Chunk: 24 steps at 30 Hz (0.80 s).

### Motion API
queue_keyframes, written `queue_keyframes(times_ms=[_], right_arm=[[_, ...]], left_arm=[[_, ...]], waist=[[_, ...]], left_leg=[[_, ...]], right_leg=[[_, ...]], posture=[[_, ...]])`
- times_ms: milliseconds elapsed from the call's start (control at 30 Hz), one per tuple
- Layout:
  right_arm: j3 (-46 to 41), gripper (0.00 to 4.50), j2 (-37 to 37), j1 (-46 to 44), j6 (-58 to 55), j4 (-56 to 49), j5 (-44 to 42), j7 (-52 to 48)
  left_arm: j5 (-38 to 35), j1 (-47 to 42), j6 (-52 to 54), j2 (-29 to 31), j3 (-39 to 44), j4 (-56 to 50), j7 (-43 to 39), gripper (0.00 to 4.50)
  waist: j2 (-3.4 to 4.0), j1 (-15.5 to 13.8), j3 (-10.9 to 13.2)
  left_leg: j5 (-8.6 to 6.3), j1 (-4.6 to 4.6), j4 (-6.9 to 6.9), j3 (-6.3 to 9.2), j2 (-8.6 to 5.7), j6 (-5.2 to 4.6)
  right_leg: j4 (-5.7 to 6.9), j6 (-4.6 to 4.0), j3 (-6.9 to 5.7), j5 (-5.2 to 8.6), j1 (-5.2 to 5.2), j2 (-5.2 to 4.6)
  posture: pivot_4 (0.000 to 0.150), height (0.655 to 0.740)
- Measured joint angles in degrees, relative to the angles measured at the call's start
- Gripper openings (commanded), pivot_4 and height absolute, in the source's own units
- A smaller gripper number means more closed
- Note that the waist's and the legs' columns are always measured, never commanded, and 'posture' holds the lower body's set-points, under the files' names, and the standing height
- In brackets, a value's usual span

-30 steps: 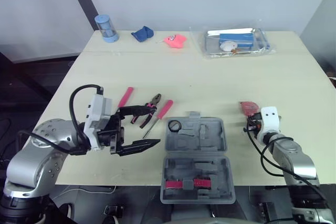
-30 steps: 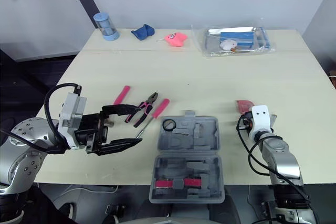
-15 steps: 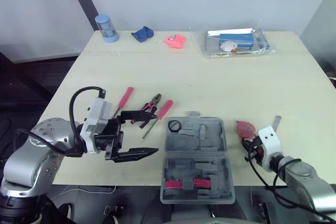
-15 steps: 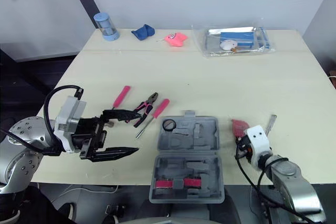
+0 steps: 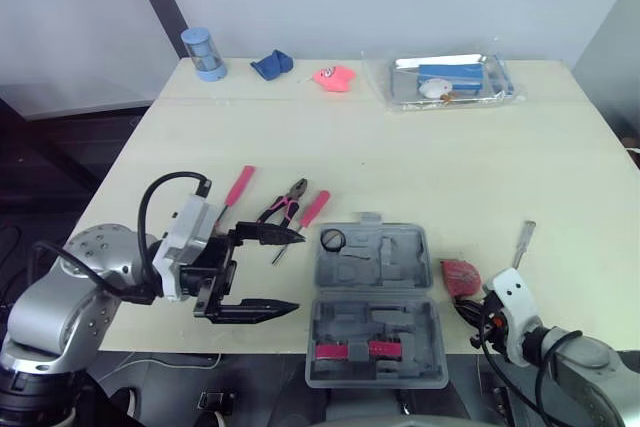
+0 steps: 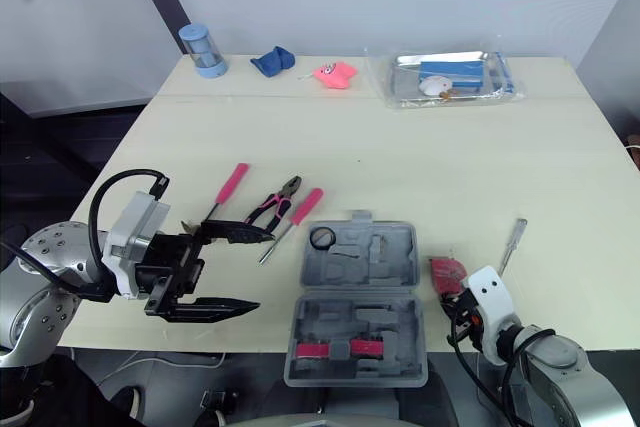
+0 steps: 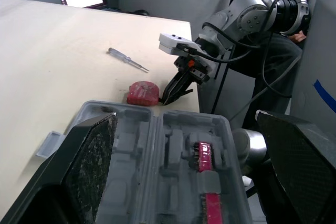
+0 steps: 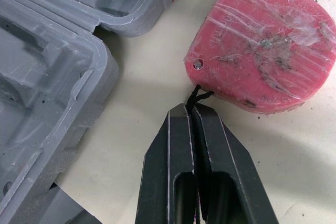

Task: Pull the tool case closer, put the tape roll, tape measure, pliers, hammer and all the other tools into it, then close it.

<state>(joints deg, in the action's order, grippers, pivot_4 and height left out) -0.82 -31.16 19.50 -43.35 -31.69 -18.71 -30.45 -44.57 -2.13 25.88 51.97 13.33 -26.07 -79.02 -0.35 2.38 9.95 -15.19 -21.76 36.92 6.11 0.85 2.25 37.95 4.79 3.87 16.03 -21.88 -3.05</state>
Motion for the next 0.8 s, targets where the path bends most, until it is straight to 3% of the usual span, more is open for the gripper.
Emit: queue_keyframes(times_ms=[800], right_arm=[[1.2,0.09,-1.7,1.4,2.1,1.2,-1.6,-4.1]], left_arm=[[0.3,-0.9,-0.1,0.0,-0.4,0.6,-0.1,4.5]], waist=[[-0.16,0.0,-0.1]], left_leg=[[0.0,0.01,0.0,0.01,0.0,0.0]], right_leg=[[0.0,0.0,0.0,0.0,0.01,0.01]], posture=[[0.15,0.74]])
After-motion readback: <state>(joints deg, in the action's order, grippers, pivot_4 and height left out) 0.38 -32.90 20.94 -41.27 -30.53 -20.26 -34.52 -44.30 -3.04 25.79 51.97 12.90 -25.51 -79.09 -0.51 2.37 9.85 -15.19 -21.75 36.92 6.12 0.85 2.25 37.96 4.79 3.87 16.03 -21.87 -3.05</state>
